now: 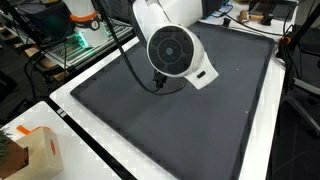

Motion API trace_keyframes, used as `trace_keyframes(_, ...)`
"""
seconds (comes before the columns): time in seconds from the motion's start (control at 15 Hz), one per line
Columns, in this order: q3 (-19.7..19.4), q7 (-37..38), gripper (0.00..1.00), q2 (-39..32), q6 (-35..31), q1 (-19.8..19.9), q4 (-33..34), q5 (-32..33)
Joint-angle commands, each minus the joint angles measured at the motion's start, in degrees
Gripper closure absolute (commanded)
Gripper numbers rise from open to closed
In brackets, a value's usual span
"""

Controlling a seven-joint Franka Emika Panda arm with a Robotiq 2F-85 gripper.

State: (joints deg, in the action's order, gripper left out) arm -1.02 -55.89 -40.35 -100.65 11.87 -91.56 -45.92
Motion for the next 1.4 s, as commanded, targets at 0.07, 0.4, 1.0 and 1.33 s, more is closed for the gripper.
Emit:
trace_keyframes(0.07,-0.8,1.65,0.75,-3.41,-2.57,-0.85,1.62,5.25)
trace_keyframes(0.4,-0.61,3.07,0.75,-3.08,-3.89,-0.53,1.63,4.66)
trace_keyframes(1.0,0.38,5.27,0.75,-1.69,-0.31,0.15,2.05,3.43)
trace_keyframes(1.33,0.81,6.86,0.75,0.11,1.36,0.12,1.99,3.71)
